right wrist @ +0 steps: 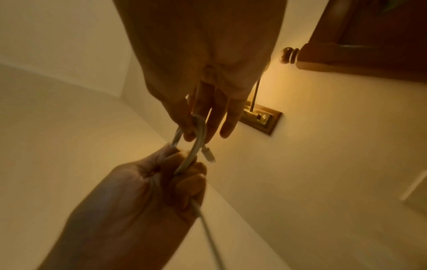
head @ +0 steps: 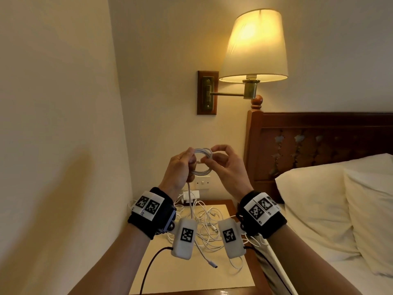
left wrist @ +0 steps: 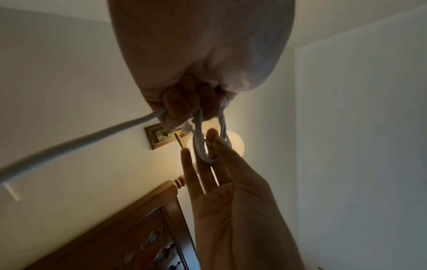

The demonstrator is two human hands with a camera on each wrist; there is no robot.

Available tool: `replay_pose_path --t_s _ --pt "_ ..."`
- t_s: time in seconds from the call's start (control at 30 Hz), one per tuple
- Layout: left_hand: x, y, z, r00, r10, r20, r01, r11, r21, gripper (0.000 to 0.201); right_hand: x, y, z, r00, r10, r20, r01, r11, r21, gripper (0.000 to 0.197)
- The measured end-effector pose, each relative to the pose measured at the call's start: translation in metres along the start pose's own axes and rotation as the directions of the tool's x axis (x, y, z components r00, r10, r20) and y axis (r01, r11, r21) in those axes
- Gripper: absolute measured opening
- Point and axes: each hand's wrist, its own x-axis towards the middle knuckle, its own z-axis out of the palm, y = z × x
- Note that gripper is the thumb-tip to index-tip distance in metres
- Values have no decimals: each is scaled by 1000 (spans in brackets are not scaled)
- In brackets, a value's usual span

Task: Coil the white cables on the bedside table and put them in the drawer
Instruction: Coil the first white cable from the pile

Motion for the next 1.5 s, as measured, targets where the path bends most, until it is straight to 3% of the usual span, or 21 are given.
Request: replay_pose_path --t_s 0.2,0.33,0.47,0.57,0.67,0.73,0.83,0.97,1.03,1.13,1.27,1.43,1.5 --pt "2 1 -6 1000 -2 -19 2 999 -44 43 -4 1 -11 972 -19 234 51 990 -132 58" --pt "2 3 -1 1000 -12 -14 11 995 -96 42 -8 7 -8 989 -26 142 46 989 -141 58" --pt "1 -2 2 1000 -14 -27 11 996 -91 40 -20 17 -3 979 134 156 -112 984 -141 58" --pt "5 -9 1 999 -5 -38 4 1000 -31 41 -17 14 -11 947 225 228 -228 973 -14 42" --pt "8 -12 0 999 5 -53 -4 1000 28 41 -12 5 -11 944 237 230 -305 894 330 19" --pt "10 -14 0 998 30 -46 -26 997 67 40 -10 2 -8 956 219 195 -286 842 457 32" --pt "9 -17 -2 995 77 -62 -66 985 161 41 -11 3 -4 957 162 240 -274 776 569 44" --pt "6 -22 -7 984 175 -22 -163 953 256 43 -8 -1 -5 960 155 234 -275 684 676 26" --pt "6 -23 -13 966 255 -35 -232 920 315 42 -5 -6 -10 956 168 239 -291 638 713 21" --pt "7 -34 -29 928 371 39 -346 820 455 36 -1 -9 -20 951 203 234 -310 629 713 24" --pt "8 -57 -52 892 447 73 -401 705 585 23 9 -15 -38 955 213 208 -295 593 749 35" --pt "5 -86 -71 895 447 -7 -302 616 727 21 14 -20 -54 955 206 214 -297 650 700 30" --pt "-3 -81 -56 942 329 62 -235 518 823 27 13 -20 -50 958 193 211 -284 720 632 28"
